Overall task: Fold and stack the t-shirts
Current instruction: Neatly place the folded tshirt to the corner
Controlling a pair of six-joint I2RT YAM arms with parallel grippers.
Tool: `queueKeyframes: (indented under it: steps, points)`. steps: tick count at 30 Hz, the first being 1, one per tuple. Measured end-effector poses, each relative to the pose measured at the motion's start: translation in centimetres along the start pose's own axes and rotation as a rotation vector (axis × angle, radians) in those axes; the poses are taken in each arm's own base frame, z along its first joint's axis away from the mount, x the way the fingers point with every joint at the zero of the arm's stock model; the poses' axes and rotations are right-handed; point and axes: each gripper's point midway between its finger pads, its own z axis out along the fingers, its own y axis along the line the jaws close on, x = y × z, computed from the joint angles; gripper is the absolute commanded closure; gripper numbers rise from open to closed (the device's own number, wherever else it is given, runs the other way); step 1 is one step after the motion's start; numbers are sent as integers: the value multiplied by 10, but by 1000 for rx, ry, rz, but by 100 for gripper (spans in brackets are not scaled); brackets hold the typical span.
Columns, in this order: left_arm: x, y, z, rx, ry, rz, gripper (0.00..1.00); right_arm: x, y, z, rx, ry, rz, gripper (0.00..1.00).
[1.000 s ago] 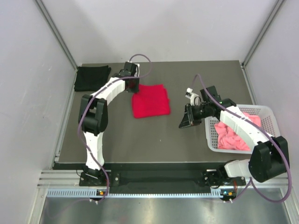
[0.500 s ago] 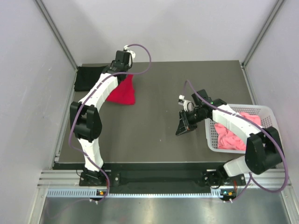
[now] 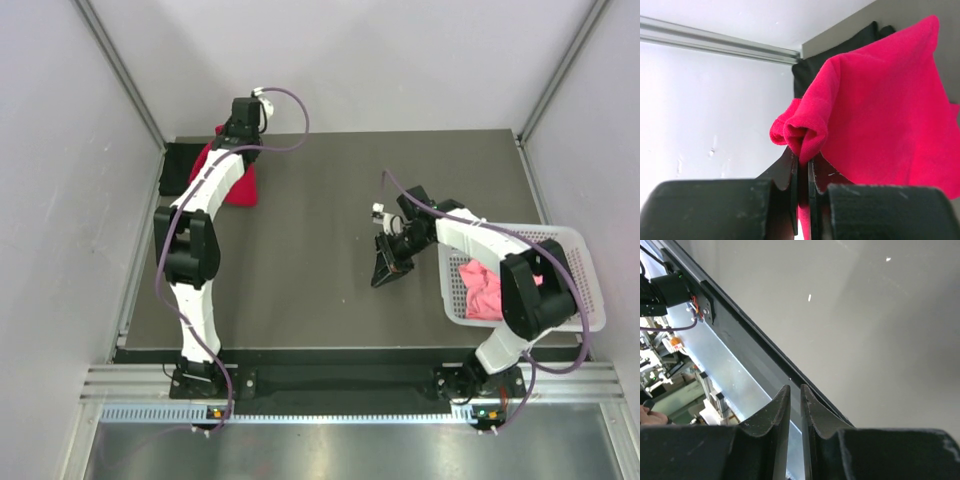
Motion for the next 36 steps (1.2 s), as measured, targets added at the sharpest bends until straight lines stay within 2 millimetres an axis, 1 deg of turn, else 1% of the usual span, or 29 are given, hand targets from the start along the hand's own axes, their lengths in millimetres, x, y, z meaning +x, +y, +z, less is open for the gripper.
queueKeyframes:
  steps: [4, 12, 15, 20, 27, 31, 34, 36]
  points:
    - [-1, 5, 8, -34, -4, 50, 100, -6, -3, 4, 3, 16, 9, 86]
    - [-14, 28, 12, -99, -55, 115, 100, -12, -10, 5, 7, 31, 40, 86]
    - [-14, 36, 14, -114, -58, 135, 100, -17, -10, 5, 4, 29, 42, 86]
    - [-7, 44, 20, -116, -50, 162, 100, -21, -12, 7, 3, 35, 51, 86]
    - [8, 43, 31, -97, -39, 177, 100, -21, -13, 8, 3, 41, 58, 86]
    - [11, 51, 36, -109, -42, 164, 100, -21, -13, 8, 3, 42, 58, 86]
    - [14, 55, 44, -123, -40, 153, 100, -21, -14, 7, 3, 40, 60, 86]
    - [15, 53, 54, -126, -46, 147, 100, -22, -14, 7, 4, 39, 62, 86]
